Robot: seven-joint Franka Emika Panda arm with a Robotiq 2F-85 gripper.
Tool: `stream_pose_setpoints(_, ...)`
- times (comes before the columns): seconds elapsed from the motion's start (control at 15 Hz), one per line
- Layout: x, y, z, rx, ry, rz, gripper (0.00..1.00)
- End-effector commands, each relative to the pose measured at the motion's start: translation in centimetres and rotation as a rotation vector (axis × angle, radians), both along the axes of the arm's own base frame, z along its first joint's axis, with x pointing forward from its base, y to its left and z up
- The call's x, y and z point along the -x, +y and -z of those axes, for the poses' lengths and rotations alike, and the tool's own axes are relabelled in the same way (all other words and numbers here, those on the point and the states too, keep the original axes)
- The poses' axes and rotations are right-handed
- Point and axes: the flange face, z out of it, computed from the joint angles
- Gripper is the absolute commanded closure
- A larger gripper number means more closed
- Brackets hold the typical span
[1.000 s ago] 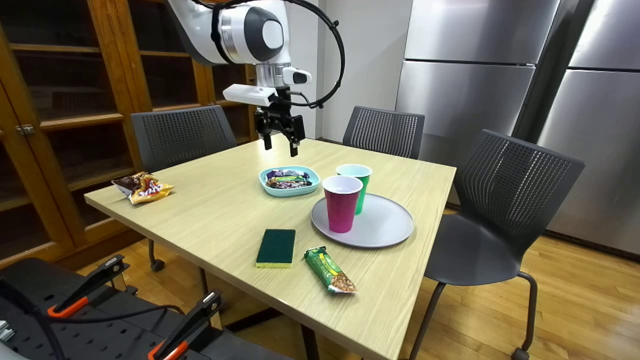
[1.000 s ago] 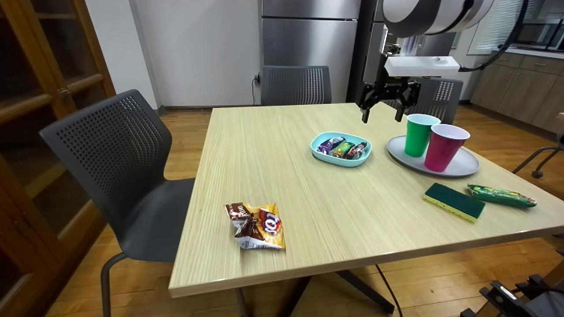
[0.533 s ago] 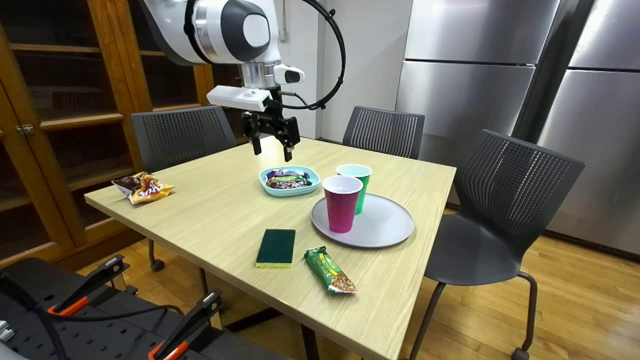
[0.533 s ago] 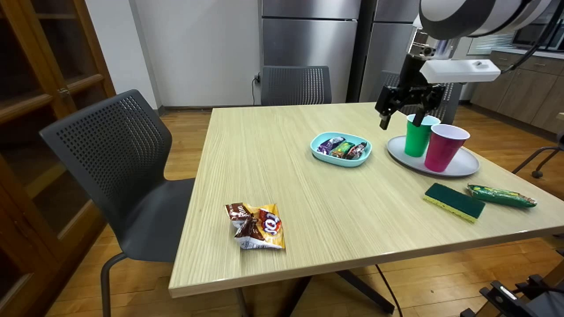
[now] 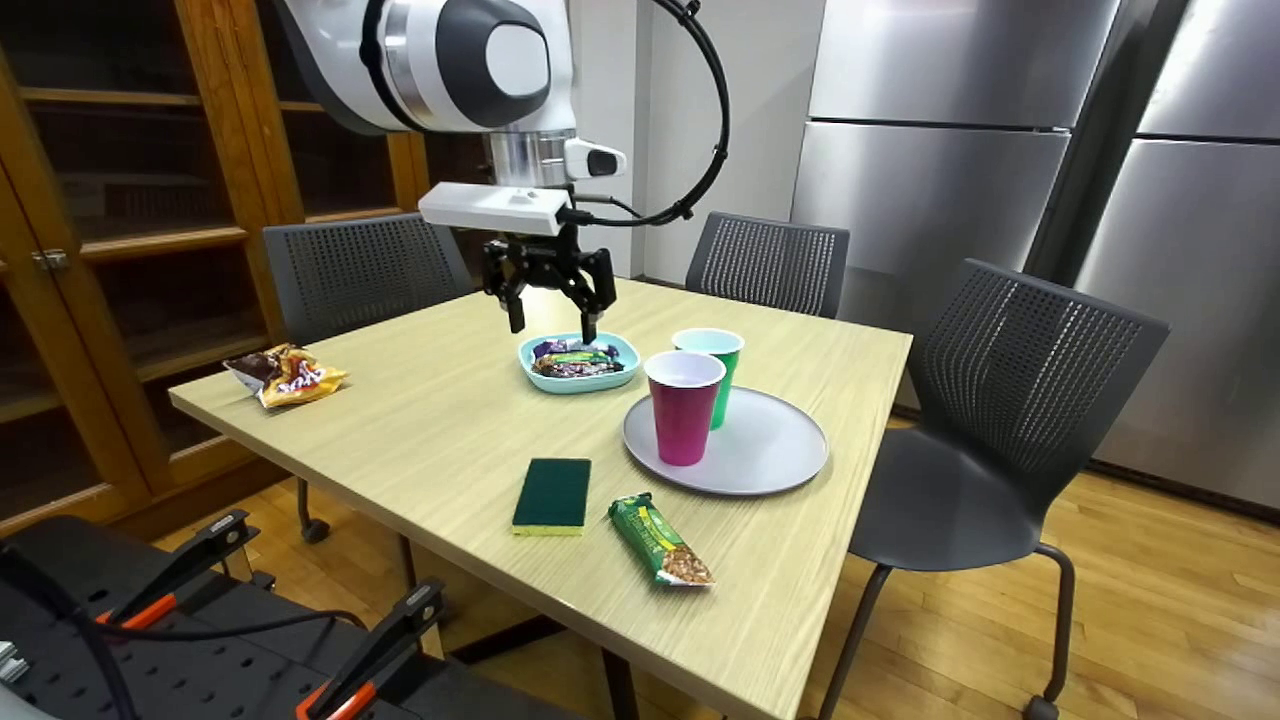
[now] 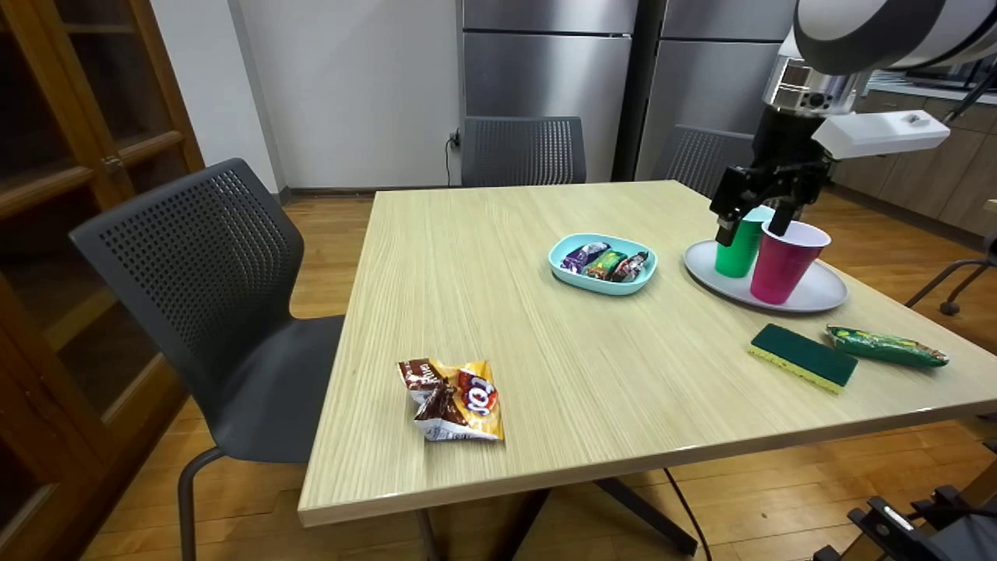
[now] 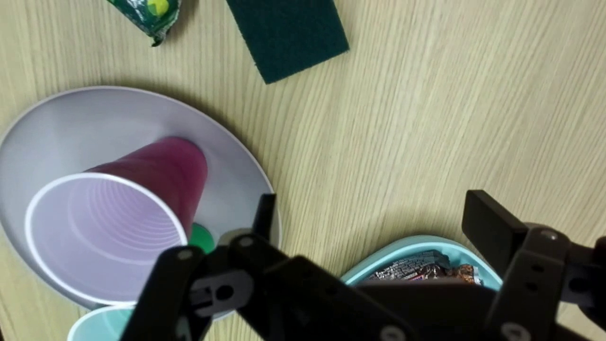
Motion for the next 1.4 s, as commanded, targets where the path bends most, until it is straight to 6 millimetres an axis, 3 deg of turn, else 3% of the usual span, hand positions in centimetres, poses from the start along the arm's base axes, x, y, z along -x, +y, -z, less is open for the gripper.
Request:
stream_pose_setpoints(0.0,1.3,-2.1,-0.8,0.01,0.027,-0.094,0.0)
stream_pose_setpoints(0.27,1.7,-3.2,-0.4,0.014,0.042,-0.14,0.0)
stream_pose_setpoints(0.87,1.0,-3.0,0.3,0.012,0.03,-0.11,0.0)
stream_pose_setpoints(1.33,5.0,-3.4,-0.6,0.046,0.016,-0.191,0.0)
